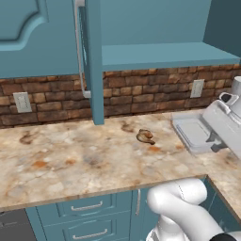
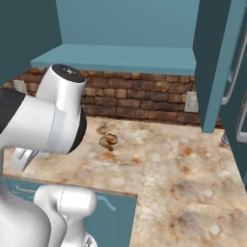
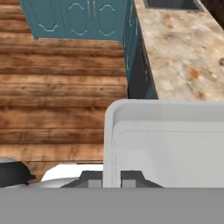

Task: Retrieve the tupperware from the cabinet, then place the raw meat into the tupperware to avoid contamination.

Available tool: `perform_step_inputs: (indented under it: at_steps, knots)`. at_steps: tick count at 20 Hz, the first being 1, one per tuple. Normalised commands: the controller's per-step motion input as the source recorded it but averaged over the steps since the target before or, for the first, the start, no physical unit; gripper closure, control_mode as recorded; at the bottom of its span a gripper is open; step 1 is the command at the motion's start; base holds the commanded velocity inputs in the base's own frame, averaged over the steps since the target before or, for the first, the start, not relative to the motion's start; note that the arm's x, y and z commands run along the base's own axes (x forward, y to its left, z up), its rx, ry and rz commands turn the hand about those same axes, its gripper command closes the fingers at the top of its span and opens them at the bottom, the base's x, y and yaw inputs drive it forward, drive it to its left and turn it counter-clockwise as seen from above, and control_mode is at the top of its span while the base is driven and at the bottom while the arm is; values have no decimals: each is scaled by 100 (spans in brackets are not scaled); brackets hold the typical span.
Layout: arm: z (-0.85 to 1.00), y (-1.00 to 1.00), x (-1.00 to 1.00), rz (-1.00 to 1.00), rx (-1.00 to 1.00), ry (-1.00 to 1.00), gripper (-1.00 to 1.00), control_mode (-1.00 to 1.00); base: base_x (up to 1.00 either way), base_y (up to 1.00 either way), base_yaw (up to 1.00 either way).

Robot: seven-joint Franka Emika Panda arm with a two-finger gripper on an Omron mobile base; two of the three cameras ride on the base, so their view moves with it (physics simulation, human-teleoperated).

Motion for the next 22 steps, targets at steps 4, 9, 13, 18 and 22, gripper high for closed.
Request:
perform_step_inputs:
  at_steps: [4,9,13,18,22]
  knots:
    - [-66,26,-7,7,0,19,100,-100,0,0,0]
    - [-60,18,-1,5,0,17,100,-100,0,0,0]
    - [-41,1,0,0,0,12,100,-100,0,0,0]
    - [-23,-8,2,-1,0,5,100,-100,0,0,0]
    - [-9,-20,23,-5,-2,0,100,-100,0,0,0]
